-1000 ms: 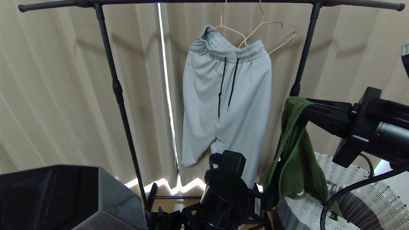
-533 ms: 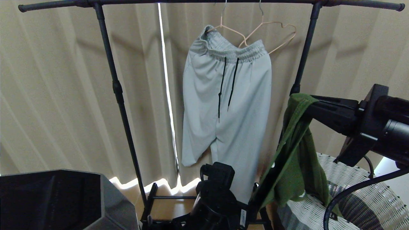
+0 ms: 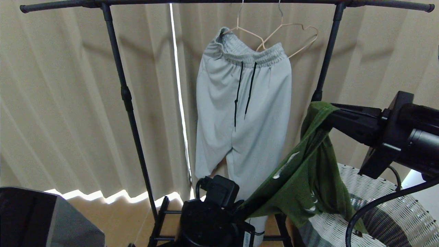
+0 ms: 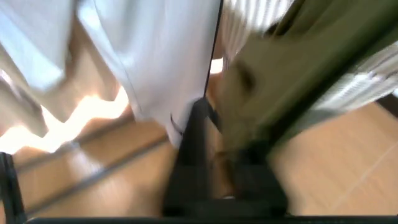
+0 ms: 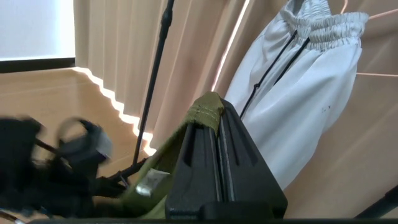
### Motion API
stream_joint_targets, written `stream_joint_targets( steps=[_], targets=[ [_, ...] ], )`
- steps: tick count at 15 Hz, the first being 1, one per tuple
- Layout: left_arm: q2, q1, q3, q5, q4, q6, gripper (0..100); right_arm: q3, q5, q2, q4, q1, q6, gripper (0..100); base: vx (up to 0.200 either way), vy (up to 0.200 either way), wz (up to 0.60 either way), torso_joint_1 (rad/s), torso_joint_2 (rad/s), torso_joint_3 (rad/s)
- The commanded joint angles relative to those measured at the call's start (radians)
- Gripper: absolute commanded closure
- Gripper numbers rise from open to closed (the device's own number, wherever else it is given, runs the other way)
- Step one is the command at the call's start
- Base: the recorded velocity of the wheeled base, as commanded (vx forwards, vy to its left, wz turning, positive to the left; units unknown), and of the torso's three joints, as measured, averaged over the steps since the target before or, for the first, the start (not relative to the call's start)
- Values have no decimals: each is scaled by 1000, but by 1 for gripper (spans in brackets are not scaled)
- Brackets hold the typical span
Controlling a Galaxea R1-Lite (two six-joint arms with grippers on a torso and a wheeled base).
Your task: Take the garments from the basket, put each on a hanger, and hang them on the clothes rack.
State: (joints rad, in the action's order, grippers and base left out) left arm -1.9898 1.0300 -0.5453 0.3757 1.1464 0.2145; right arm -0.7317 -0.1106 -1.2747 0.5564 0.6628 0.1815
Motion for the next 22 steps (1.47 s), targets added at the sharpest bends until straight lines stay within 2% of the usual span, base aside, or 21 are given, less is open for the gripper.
stream_joint_targets(
  steps=[1,2,3,4,5,6,8,11,12,13,15,18,22],
  targets=[
    [32,-11,93,0,121,-79,100,0,0,-14,0,0,1,100,0,0,0,0,0,0],
    [59,-56,165,-6,276,-195,100,2,0,-23,0,-2,0,100,0,0,0,0,0,0],
    [101,-91,186,-8,303,-250,100,2,2,-28,0,-2,0,100,0,0,0,0,0,0],
    [134,-110,191,-9,299,-271,100,0,2,-31,0,-2,0,100,0,0,0,0,0,0],
    [259,-179,182,-34,228,-314,100,-11,0,-35,0,-2,0,100,0,0,0,0,0,0],
    [342,-229,163,-72,136,-319,100,-17,2,-43,2,-2,0,100,0,0,0,0,0,0],
    [529,-331,61,-153,-160,-313,100,-34,5,-48,0,-11,1,100,0,0,0,0,0,0],
    [669,-441,-133,-275,-471,-313,100,-54,3,-46,2,-49,0,100,0,0,0,0,0,0],
    [706,-481,-232,-325,-600,-313,100,-69,2,-46,2,-65,0,100,0,0,0,0,0,0],
    [720,-499,-303,-348,-680,-313,100,-78,2,-46,2,-75,0,100,0,0,0,0,0,0],
    [715,-504,-403,-367,-757,-313,100,-95,0,-49,2,-100,0,100,0,0,0,0,0,0],
    [695,-504,-469,-365,-775,-317,100,-124,2,-49,0,-100,-14,100,0,0,0,0,0,0],
    [717,-504,-450,-363,-777,-319,100,-179,6,-95,0,-100,-34,100,0,0,0,0,0,0]
  ],
)
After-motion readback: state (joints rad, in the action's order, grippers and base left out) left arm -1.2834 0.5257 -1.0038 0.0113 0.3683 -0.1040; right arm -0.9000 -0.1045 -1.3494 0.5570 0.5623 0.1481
